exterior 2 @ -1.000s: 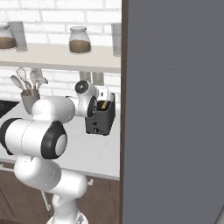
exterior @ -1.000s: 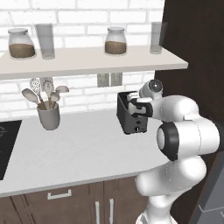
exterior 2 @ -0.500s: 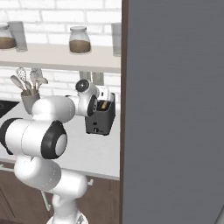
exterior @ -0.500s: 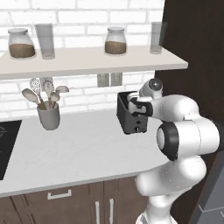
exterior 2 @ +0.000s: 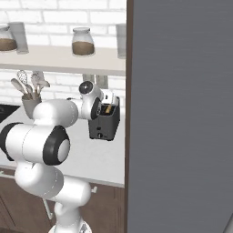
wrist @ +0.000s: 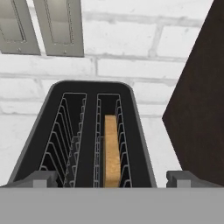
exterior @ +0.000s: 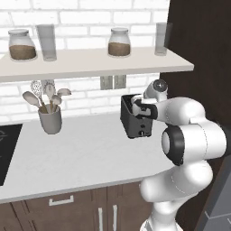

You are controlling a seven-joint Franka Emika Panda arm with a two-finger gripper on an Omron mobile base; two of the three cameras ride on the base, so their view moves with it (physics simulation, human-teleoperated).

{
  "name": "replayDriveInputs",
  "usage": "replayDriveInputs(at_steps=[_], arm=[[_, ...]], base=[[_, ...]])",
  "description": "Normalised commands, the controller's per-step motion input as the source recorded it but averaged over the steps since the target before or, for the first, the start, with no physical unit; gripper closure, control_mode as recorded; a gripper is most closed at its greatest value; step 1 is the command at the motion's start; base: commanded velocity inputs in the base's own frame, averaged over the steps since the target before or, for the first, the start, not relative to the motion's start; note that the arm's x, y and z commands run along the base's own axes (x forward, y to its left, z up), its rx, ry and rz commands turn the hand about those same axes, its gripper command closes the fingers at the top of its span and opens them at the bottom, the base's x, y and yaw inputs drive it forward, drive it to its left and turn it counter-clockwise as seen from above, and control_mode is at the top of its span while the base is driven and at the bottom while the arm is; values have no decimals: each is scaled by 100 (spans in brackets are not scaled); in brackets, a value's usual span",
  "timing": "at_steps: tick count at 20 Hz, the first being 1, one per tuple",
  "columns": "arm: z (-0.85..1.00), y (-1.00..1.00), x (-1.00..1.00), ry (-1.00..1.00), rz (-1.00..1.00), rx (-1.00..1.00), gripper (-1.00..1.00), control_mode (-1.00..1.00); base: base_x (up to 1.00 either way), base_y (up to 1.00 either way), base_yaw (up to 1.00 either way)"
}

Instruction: Start the toaster. Once the lever pops up, take the bread to the plate on the dining counter.

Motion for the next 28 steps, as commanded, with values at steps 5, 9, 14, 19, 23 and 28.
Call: replayDriveInputs(at_steps=[5, 9, 14, 19, 23, 28], arm=[[0, 0, 0, 2, 0, 0, -100, -100], [0, 0, 0, 3, 0, 0, -100, -100], [0, 0, 0, 2, 0, 0, -100, -100], [0, 0, 0, 2, 0, 0, -100, -100], [0, 0, 0, 4, 0, 0, -100, -100], [0, 0, 0, 2, 0, 0, -100, -100]], base=[[0, 0, 0], [0, 0, 0], [0, 0, 0], [0, 0, 0], [0, 0, 0], [0, 0, 0]])
